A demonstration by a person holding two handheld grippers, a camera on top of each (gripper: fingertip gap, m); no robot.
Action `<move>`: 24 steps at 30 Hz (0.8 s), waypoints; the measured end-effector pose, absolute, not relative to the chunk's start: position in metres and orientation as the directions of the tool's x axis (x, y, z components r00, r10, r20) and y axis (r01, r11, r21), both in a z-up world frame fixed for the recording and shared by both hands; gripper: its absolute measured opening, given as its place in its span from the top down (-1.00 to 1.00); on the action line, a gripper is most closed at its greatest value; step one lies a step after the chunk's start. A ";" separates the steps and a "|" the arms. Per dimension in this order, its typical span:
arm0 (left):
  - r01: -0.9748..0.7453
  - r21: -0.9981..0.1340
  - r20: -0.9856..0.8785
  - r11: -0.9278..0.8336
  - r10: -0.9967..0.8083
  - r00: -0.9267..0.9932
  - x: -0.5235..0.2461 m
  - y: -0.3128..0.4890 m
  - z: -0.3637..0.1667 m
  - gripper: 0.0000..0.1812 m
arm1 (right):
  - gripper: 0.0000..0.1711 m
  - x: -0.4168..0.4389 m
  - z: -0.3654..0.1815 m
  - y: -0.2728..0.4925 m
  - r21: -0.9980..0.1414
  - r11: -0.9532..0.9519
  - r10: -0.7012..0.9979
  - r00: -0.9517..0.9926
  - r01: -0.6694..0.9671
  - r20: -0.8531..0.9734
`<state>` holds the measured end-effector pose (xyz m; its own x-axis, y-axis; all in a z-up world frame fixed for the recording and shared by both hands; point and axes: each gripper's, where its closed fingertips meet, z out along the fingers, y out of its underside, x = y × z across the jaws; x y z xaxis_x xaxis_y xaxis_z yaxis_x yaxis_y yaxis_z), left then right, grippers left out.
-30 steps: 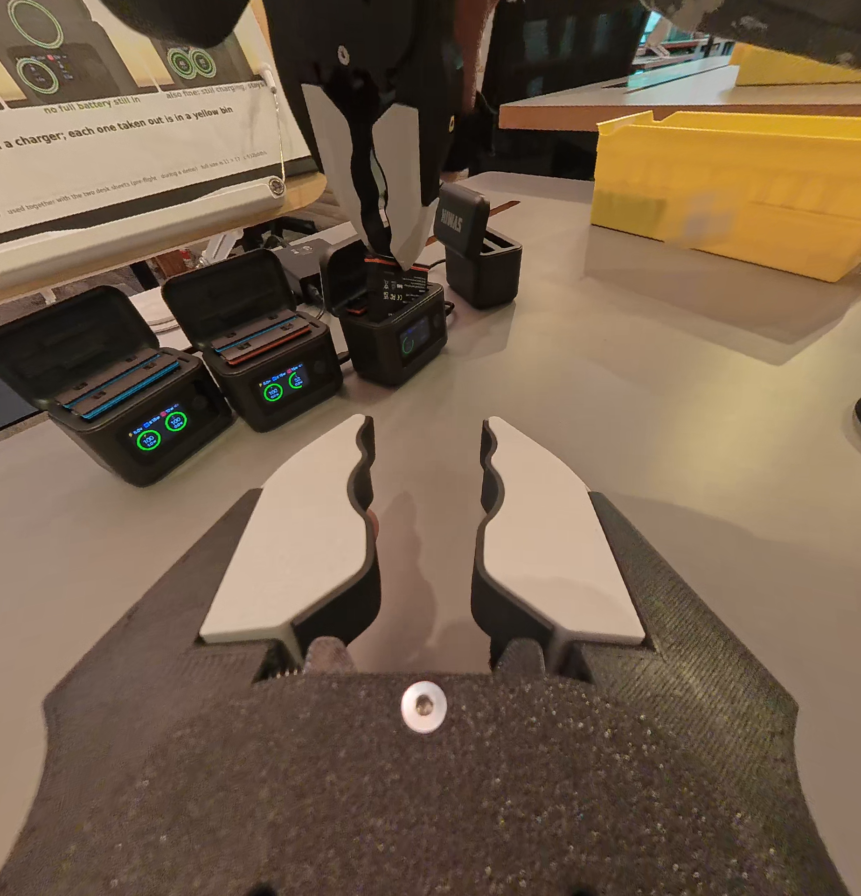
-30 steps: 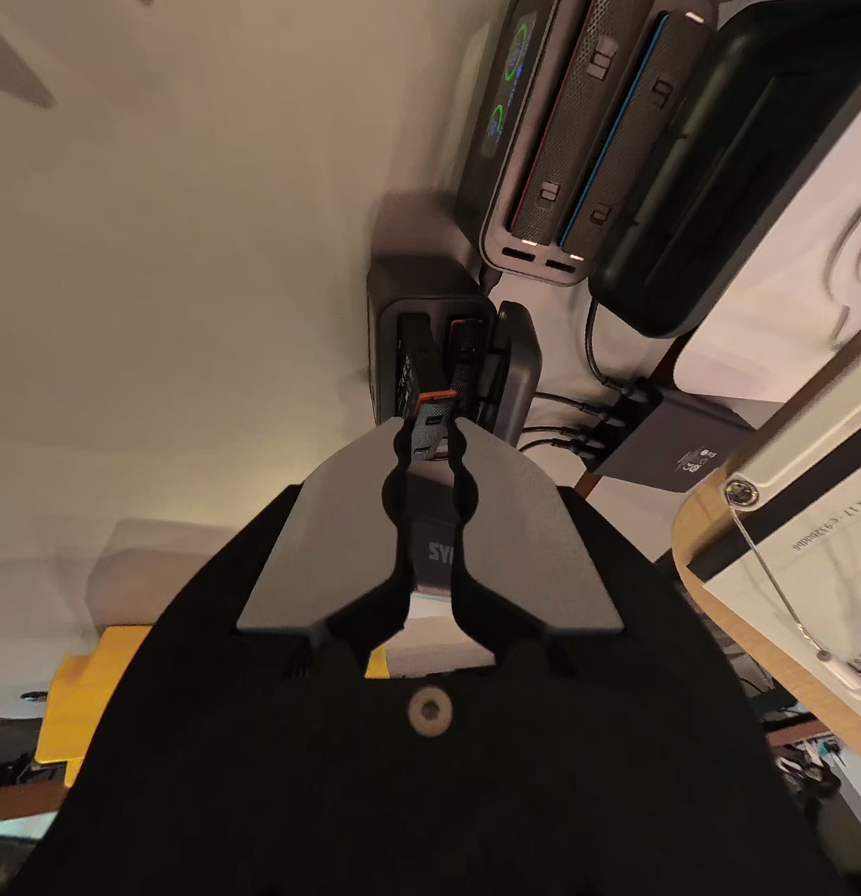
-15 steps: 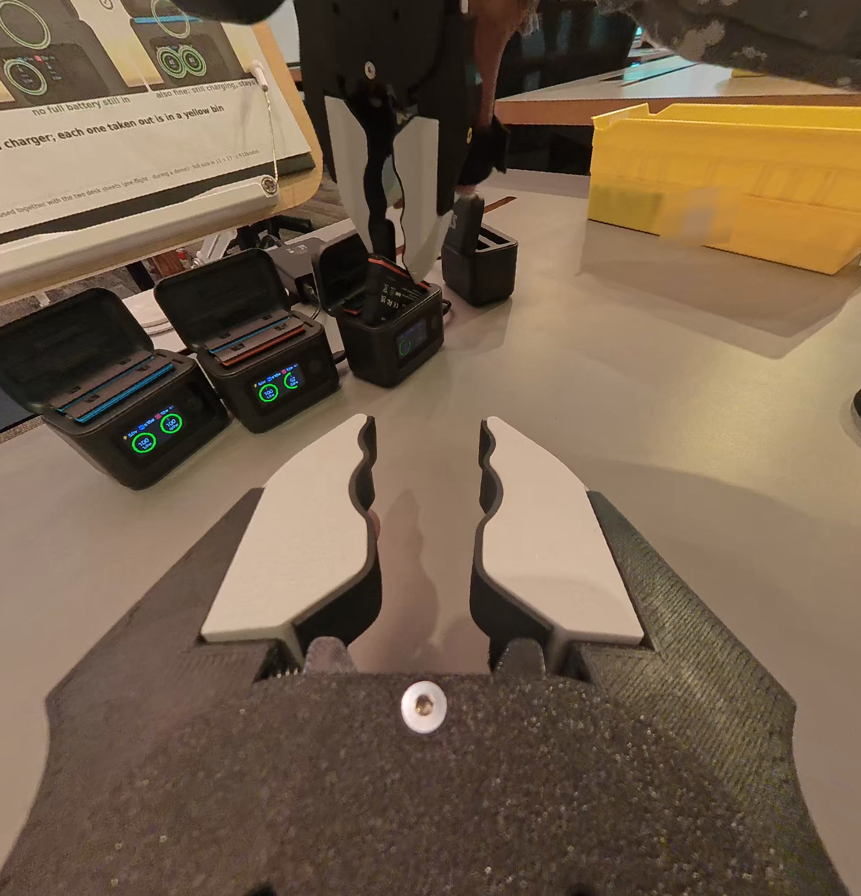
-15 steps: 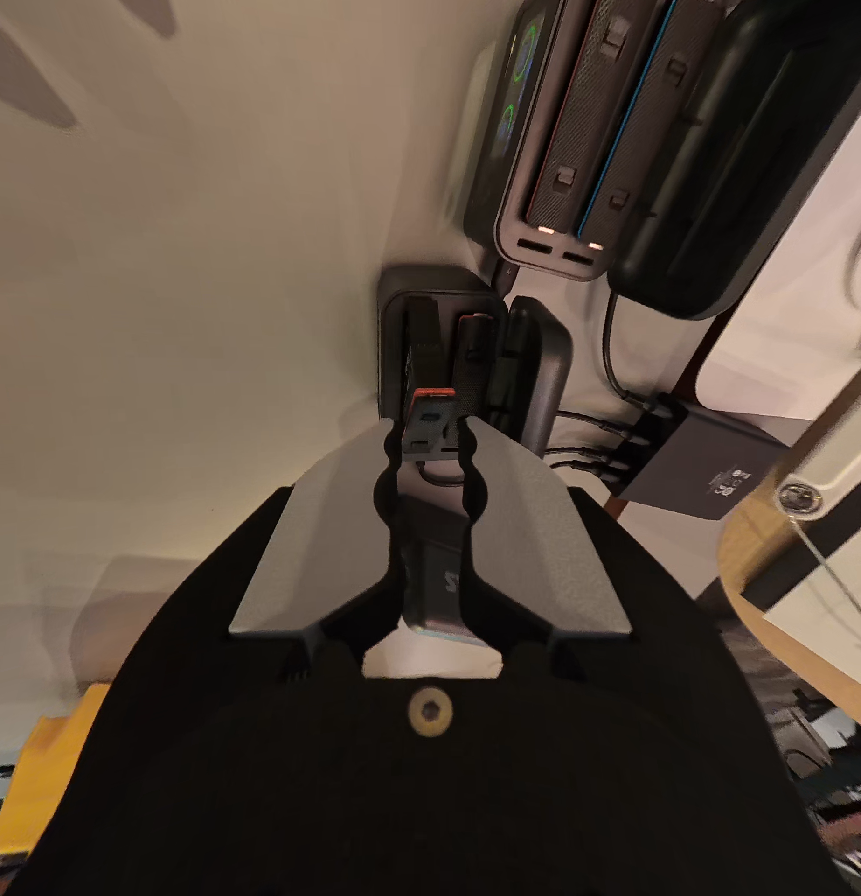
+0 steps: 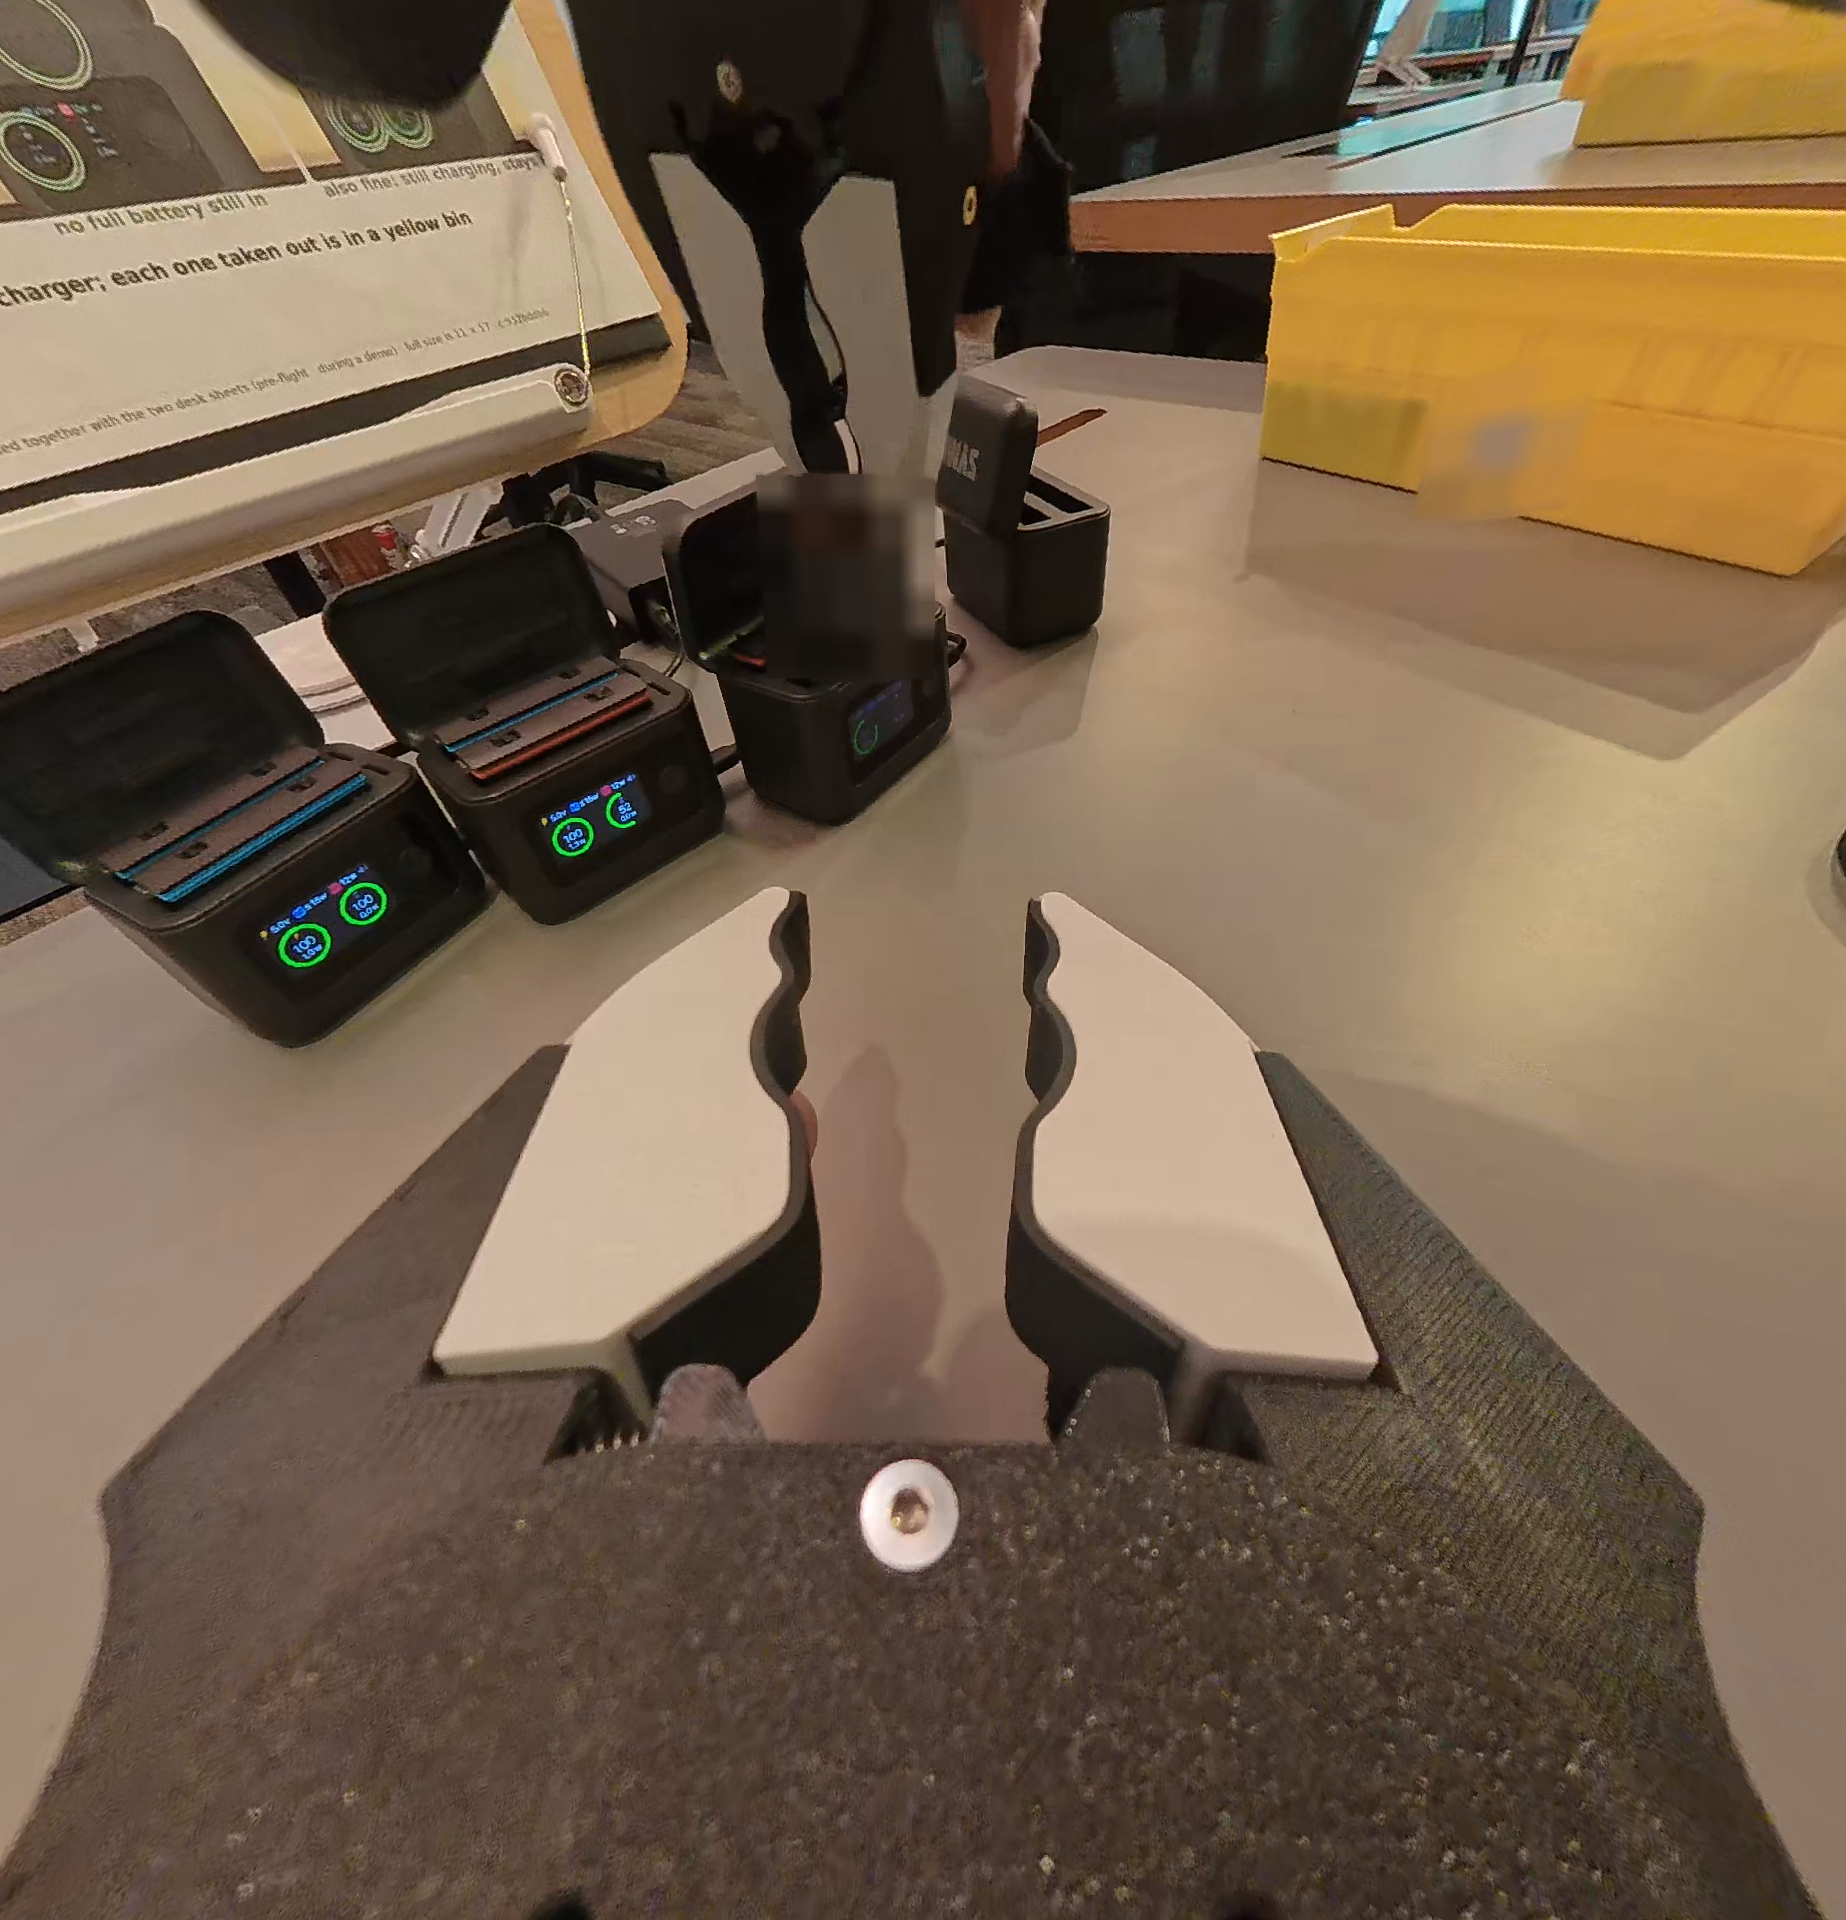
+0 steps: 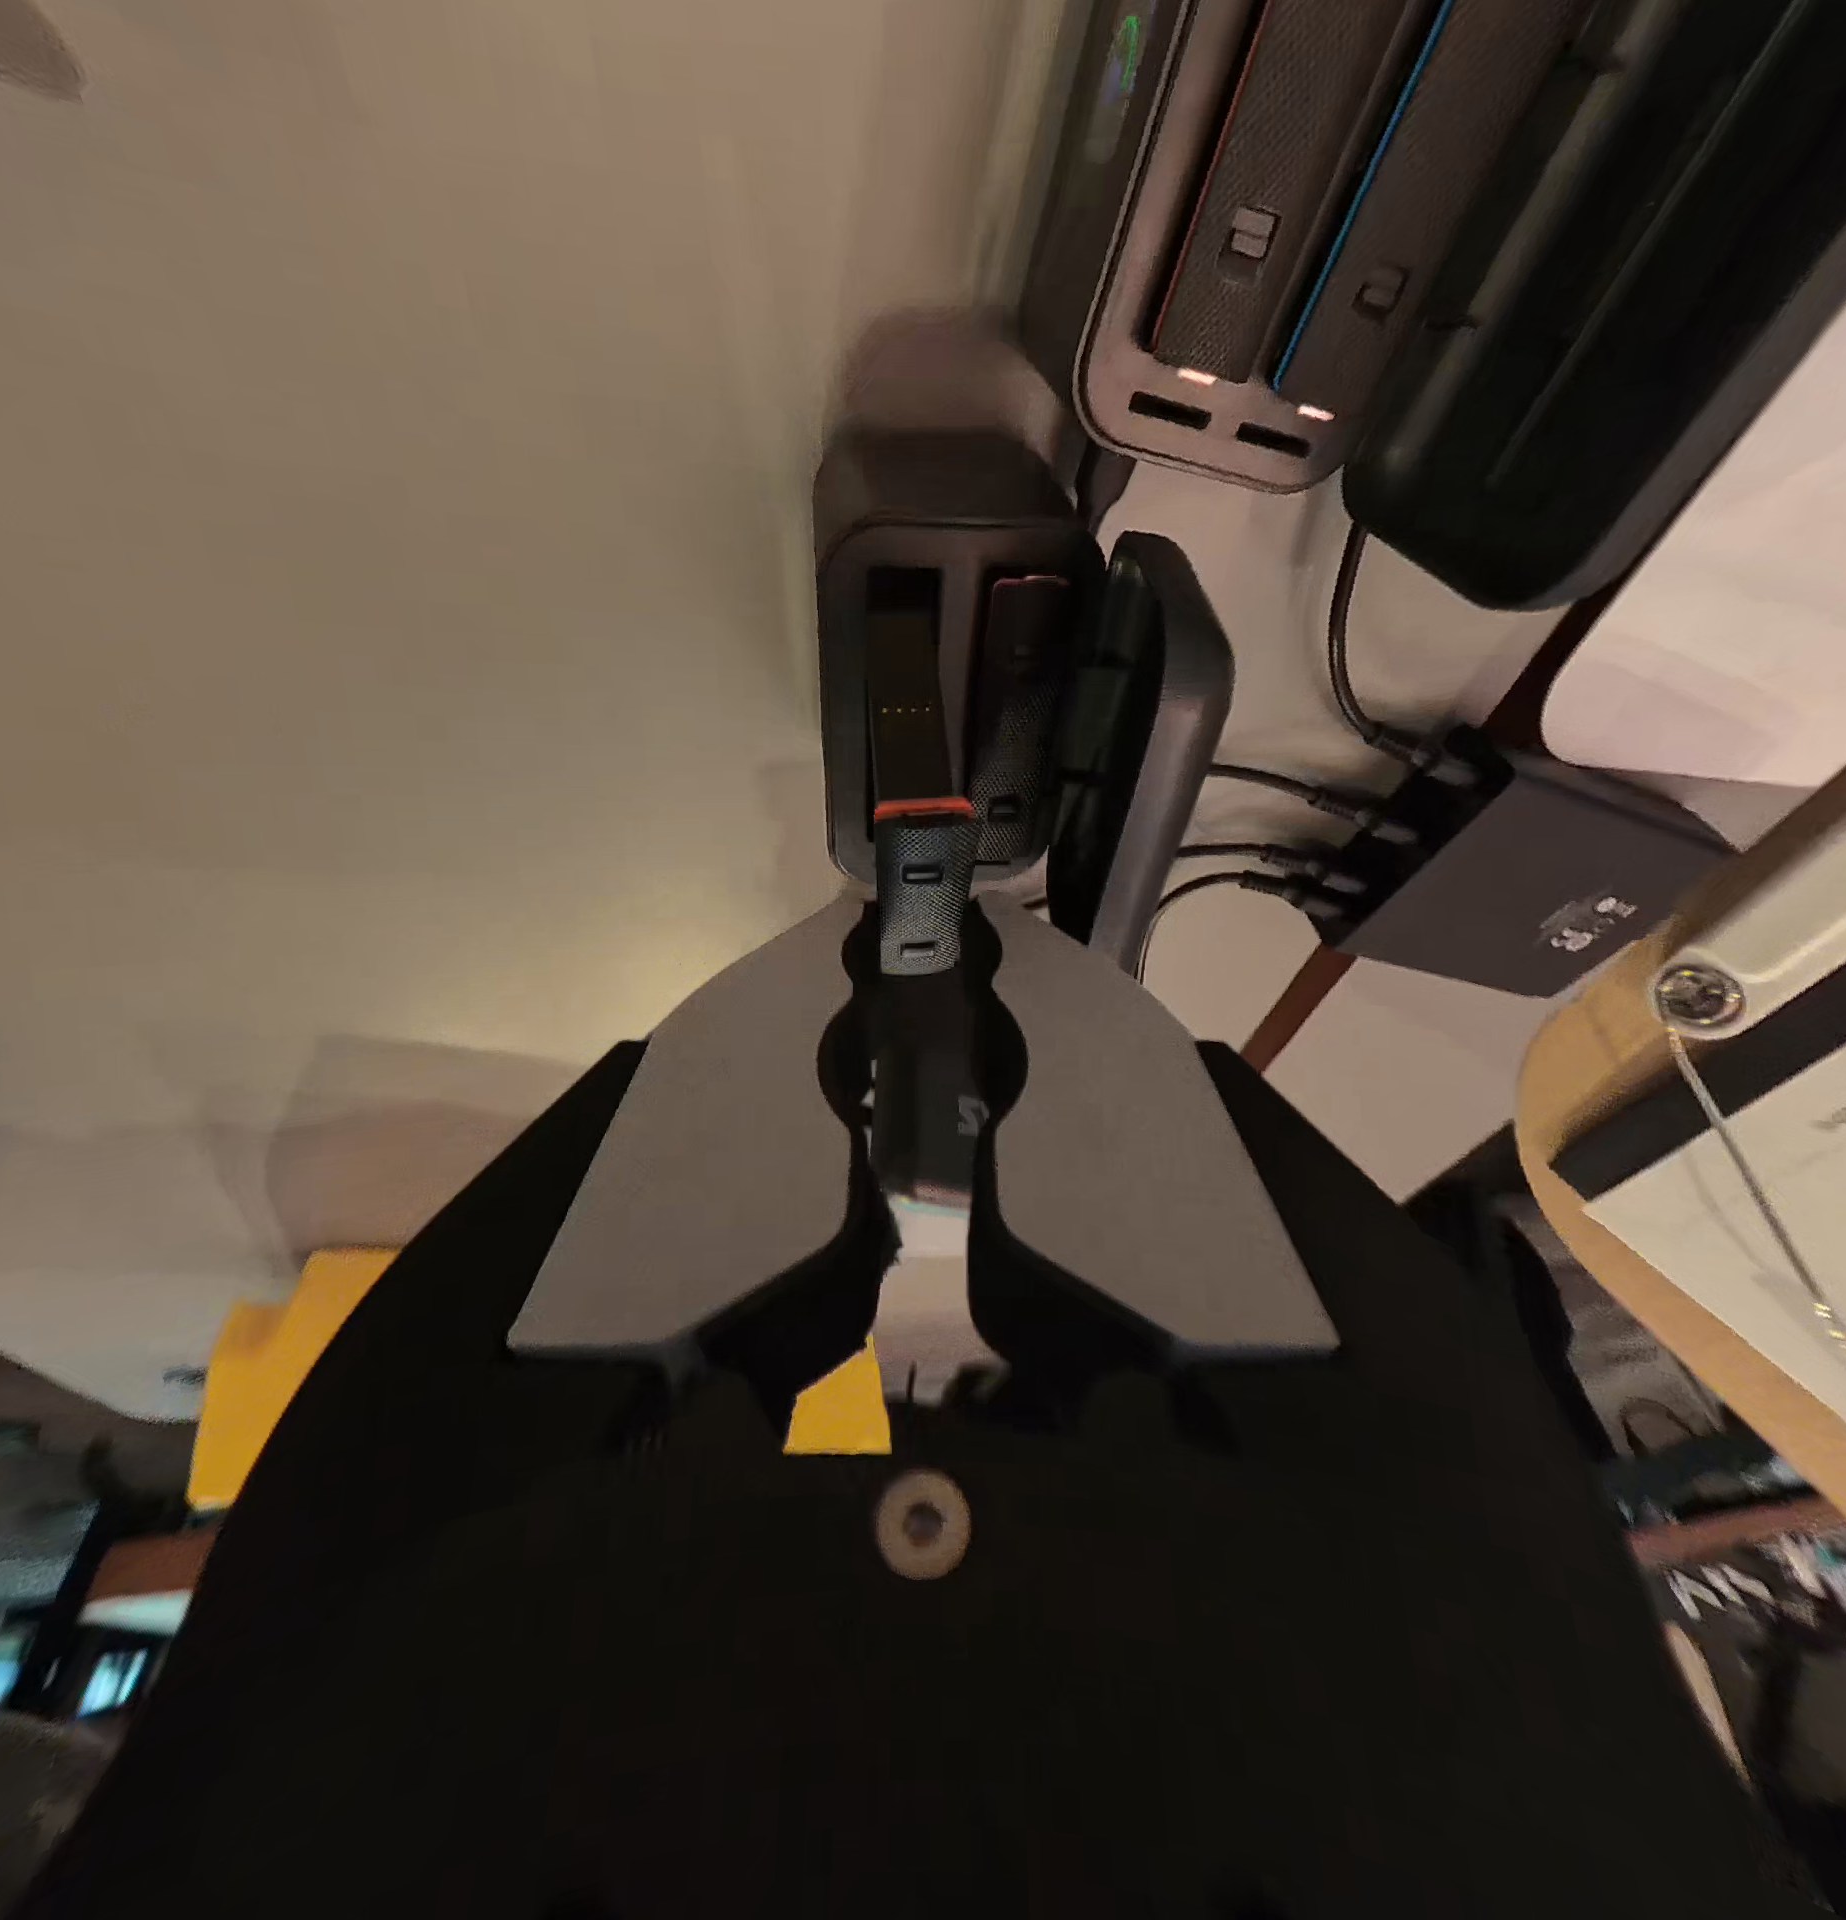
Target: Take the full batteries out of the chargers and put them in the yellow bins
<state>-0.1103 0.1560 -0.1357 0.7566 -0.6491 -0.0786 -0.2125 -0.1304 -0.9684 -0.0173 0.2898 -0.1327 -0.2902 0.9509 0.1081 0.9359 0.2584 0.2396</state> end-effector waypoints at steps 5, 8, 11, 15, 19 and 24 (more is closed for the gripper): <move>-0.219 -0.968 -0.088 -0.125 -0.648 0.757 -0.111 0.156 -0.135 0.57 | 0.83 -0.018 -0.133 0.290 0.467 0.243 0.942 -0.322 0.850 0.095; -0.223 -0.968 -0.094 -0.120 -0.647 0.756 -0.110 0.155 -0.135 0.57 | 0.84 -0.018 -0.135 0.291 0.555 0.221 0.944 -0.318 0.802 0.084; -0.229 -0.967 -0.100 -0.116 -0.650 0.754 -0.109 0.155 -0.135 0.57 | 0.84 -0.020 -0.140 0.290 0.603 0.214 0.942 -0.325 0.768 0.079; -0.243 -0.964 -0.114 -0.110 -0.653 0.749 -0.108 0.154 -0.136 0.57 | 0.83 -0.022 -0.148 0.288 0.596 0.231 0.940 -0.334 0.769 0.067; -0.248 -0.963 -0.117 -0.109 -0.656 0.746 -0.107 0.154 -0.137 0.57 | 0.80 -0.022 -0.152 0.286 0.529 0.266 0.937 -0.345 0.806 0.056; -0.254 -0.961 -0.120 -0.112 -0.658 0.743 -0.107 0.154 -0.138 0.57 | 0.76 -0.028 -0.145 0.284 0.350 0.258 0.955 -0.293 0.901 0.051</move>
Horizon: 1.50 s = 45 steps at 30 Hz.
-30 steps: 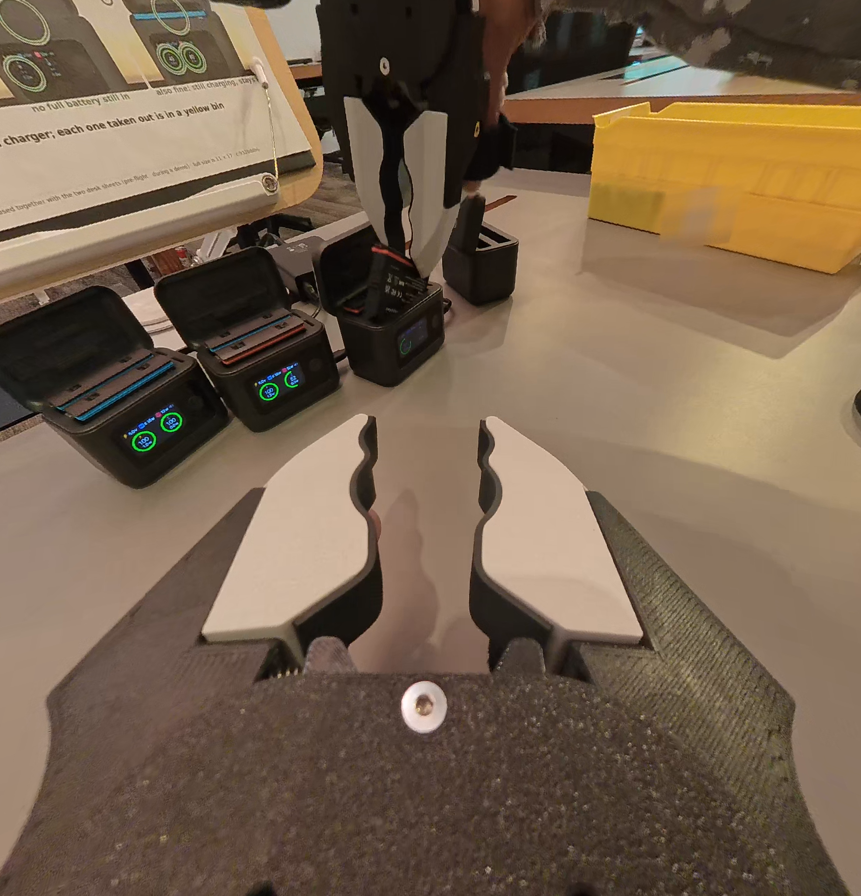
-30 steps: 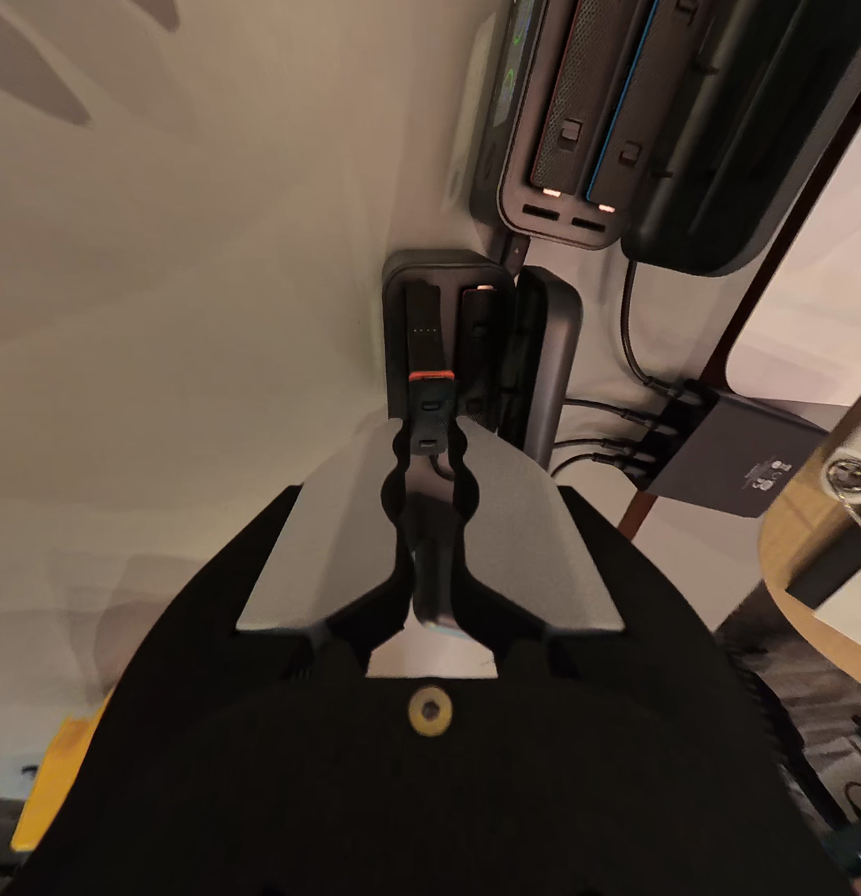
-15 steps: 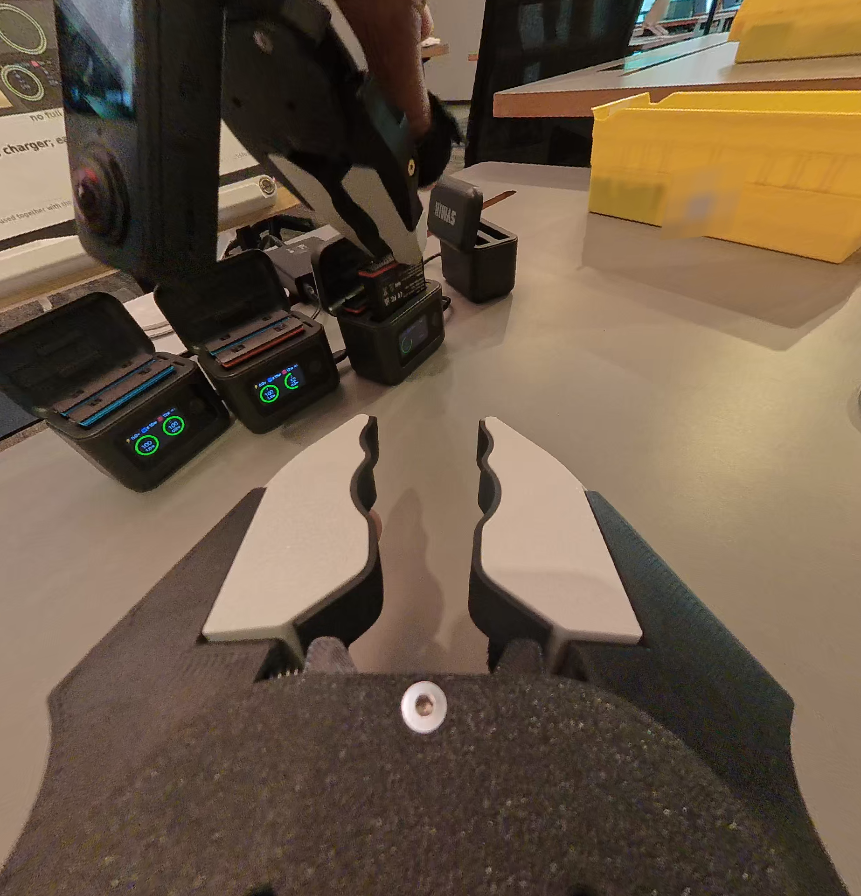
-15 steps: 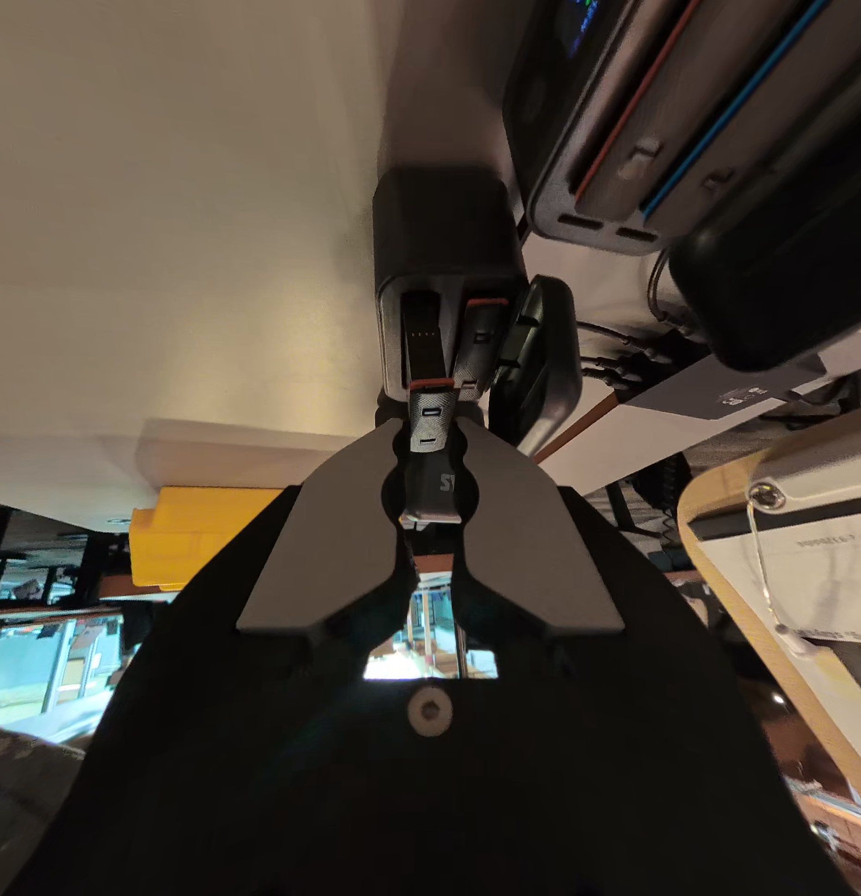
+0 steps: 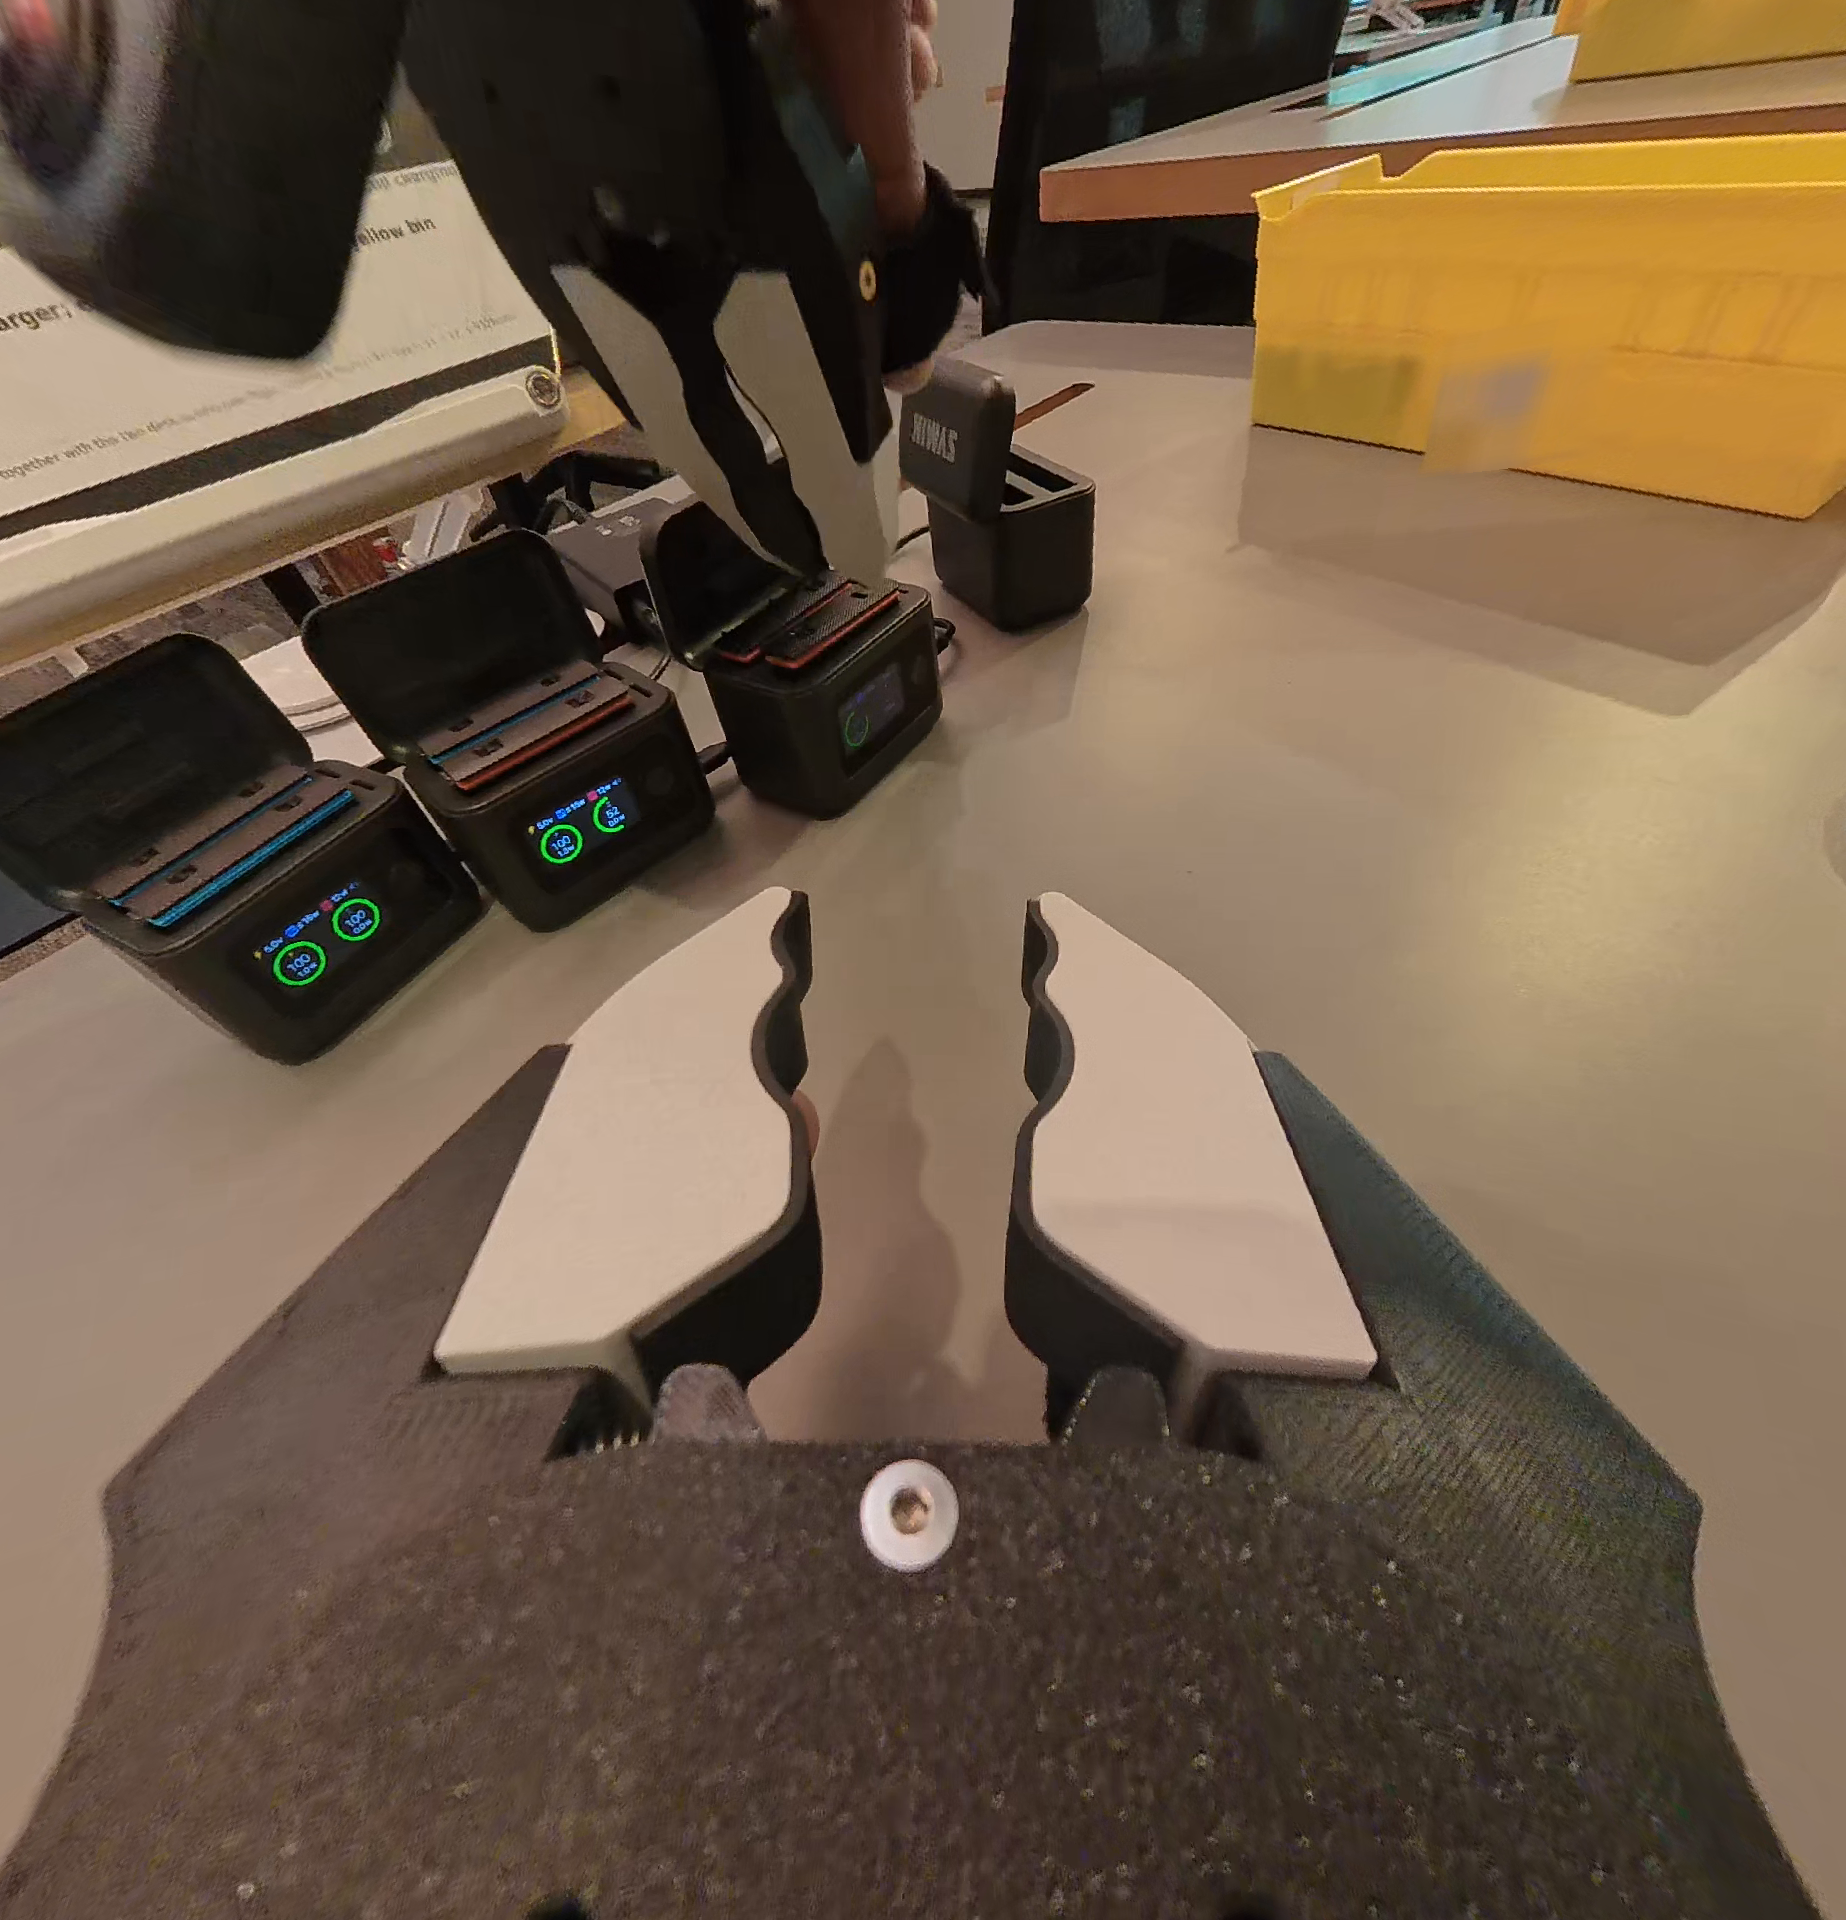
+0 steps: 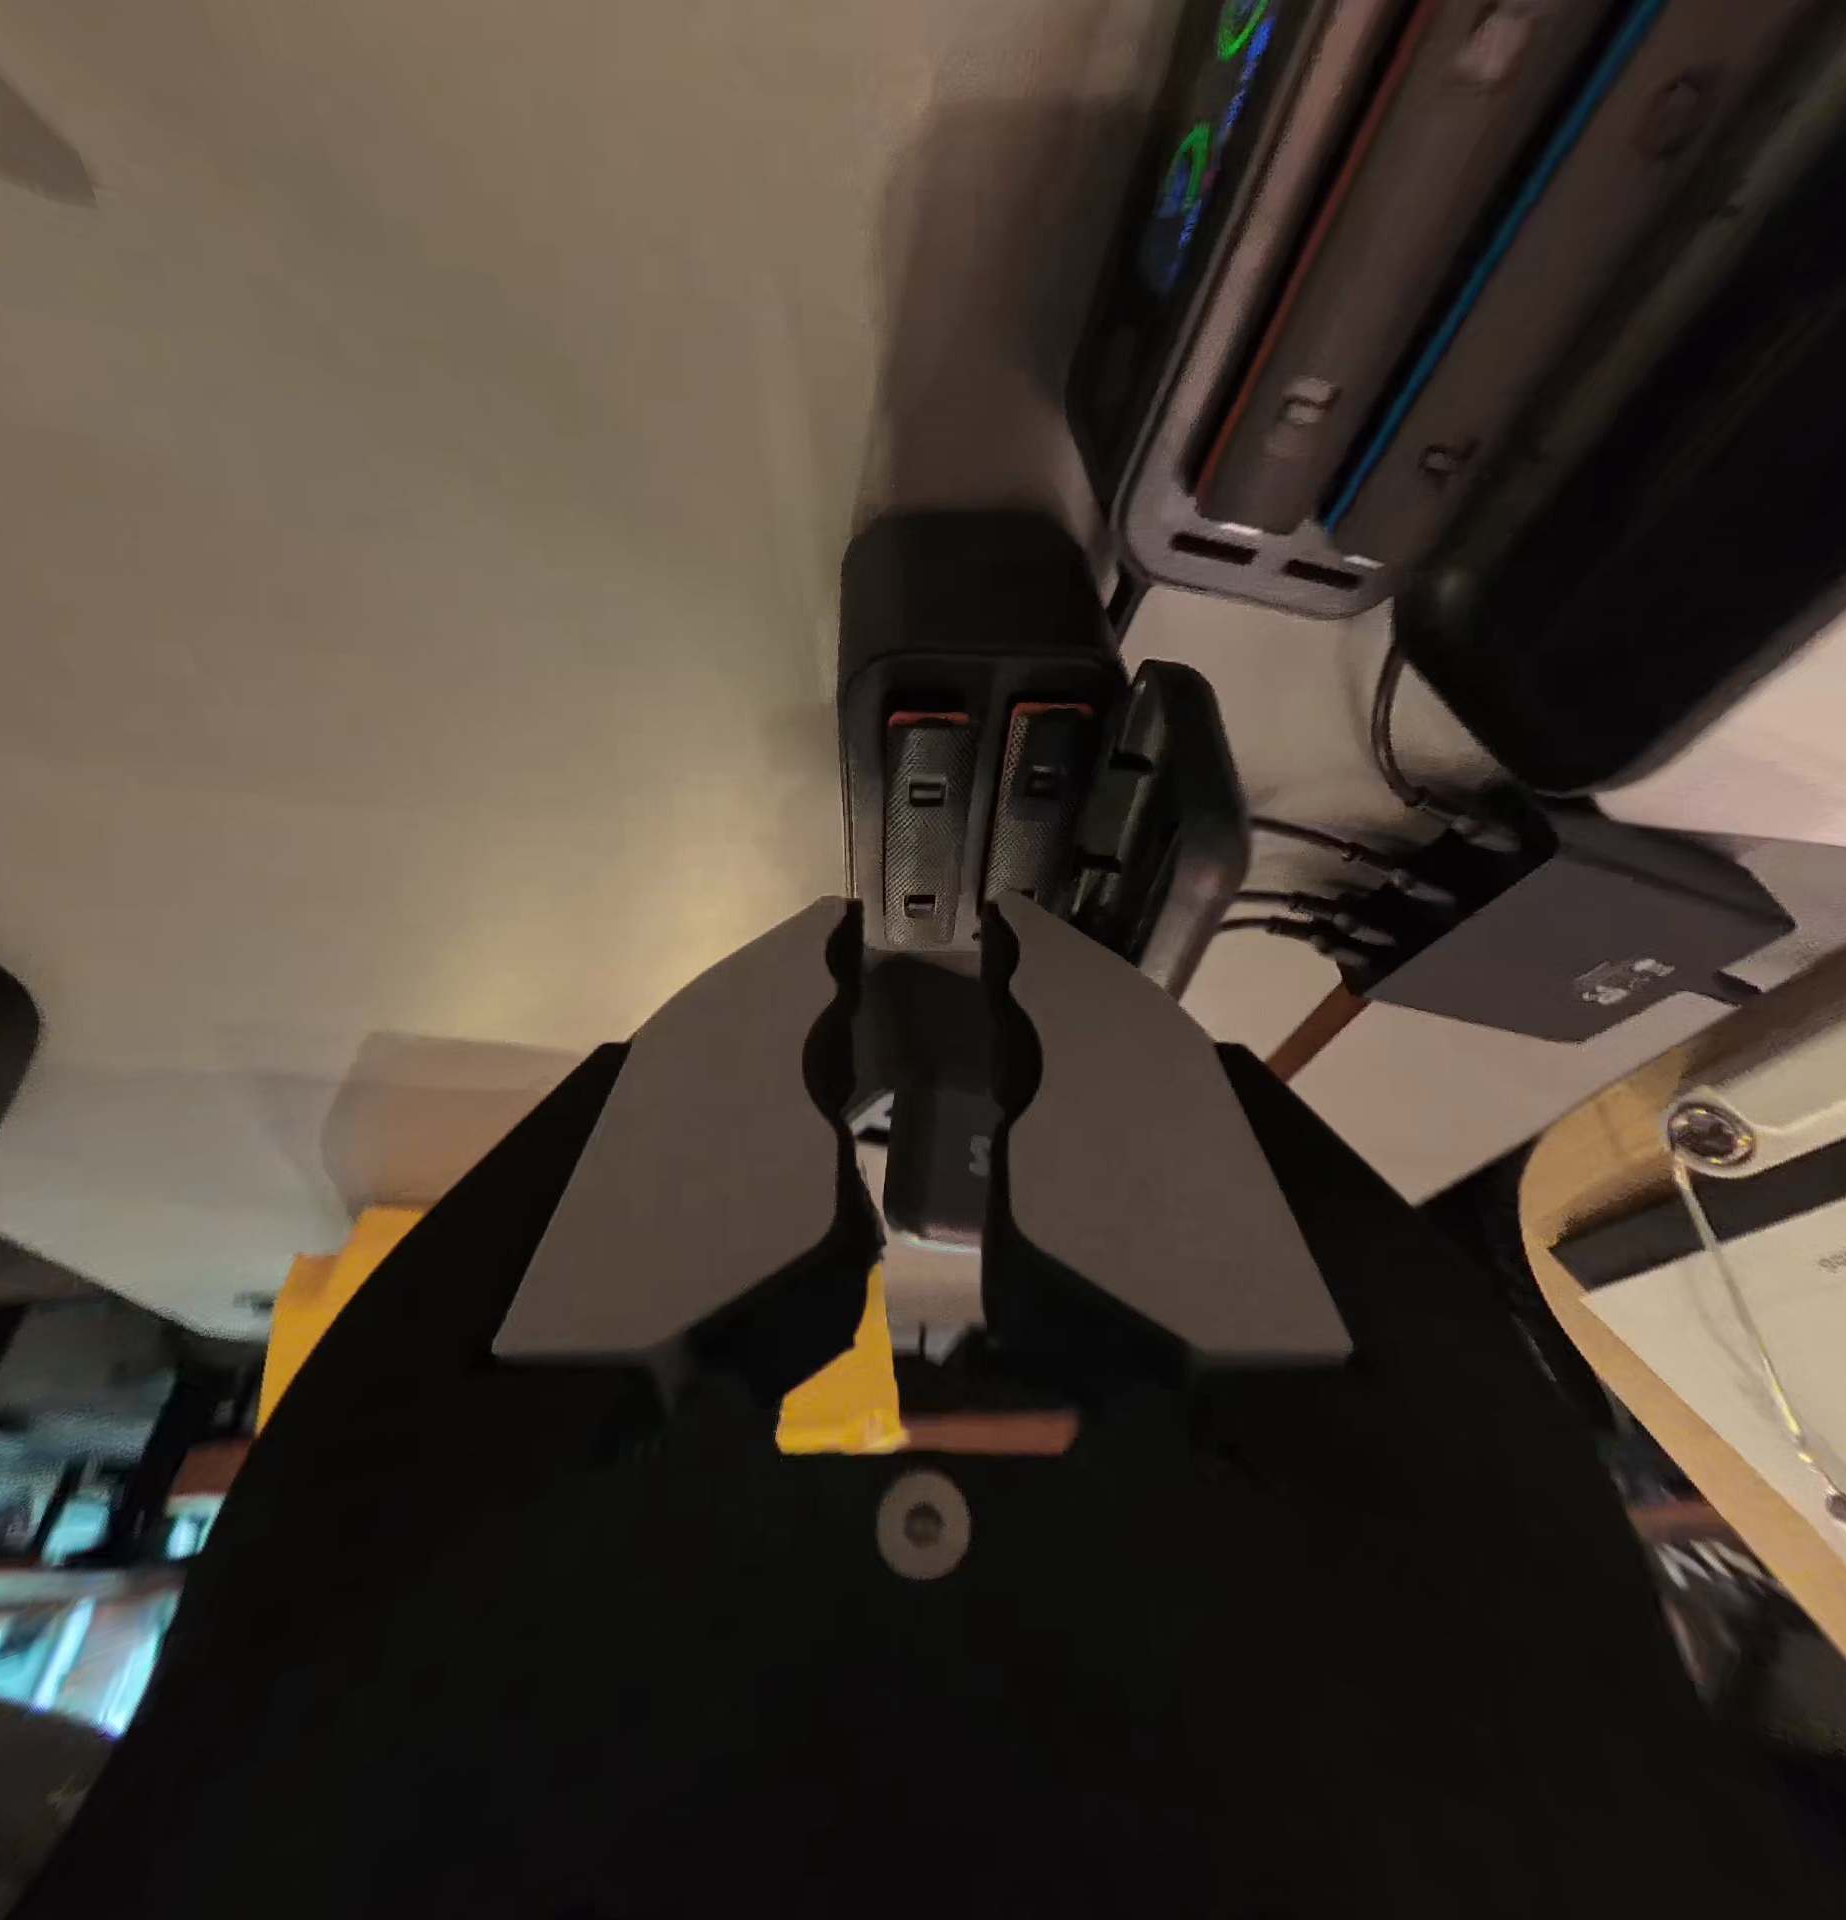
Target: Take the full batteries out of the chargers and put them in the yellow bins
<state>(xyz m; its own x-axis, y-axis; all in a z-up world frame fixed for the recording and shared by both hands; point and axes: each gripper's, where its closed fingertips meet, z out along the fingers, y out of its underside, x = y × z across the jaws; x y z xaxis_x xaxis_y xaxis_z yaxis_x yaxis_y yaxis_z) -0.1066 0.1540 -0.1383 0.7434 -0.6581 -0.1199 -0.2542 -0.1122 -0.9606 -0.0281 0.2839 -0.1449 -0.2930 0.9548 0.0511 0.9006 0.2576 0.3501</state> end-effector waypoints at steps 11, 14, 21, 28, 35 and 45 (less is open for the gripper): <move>-0.264 -0.958 -0.125 -0.114 -0.662 0.739 -0.106 0.154 -0.140 0.58 | 1.00 -0.040 -0.154 0.282 0.021 0.209 0.976 -0.210 0.978 0.065; -0.263 -0.958 -0.123 -0.116 -0.662 0.739 -0.106 0.154 -0.140 0.58 | 1.00 -0.041 -0.155 0.282 0.019 0.201 0.977 -0.202 0.979 0.067; -0.260 -0.958 -0.119 -0.117 -0.664 0.738 -0.105 0.154 -0.140 0.59 | 1.00 -0.040 -0.155 0.281 0.061 0.190 0.979 -0.194 0.980 0.064; -0.236 -0.965 -0.109 -0.113 -0.646 0.755 -0.110 0.155 -0.135 0.62 | 1.00 -0.040 -0.155 0.280 0.073 0.163 0.986 -0.165 0.984 0.034; -0.227 -0.969 -0.113 -0.102 -0.630 0.768 -0.115 0.156 -0.131 0.62 | 1.00 -0.046 -0.143 0.270 -0.097 0.191 0.964 -0.168 0.977 0.208; -0.227 -0.968 -0.112 -0.109 -0.621 0.776 -0.117 0.158 -0.132 0.64 | 0.83 0.008 -0.030 0.265 -0.892 0.048 0.837 0.470 0.450 0.282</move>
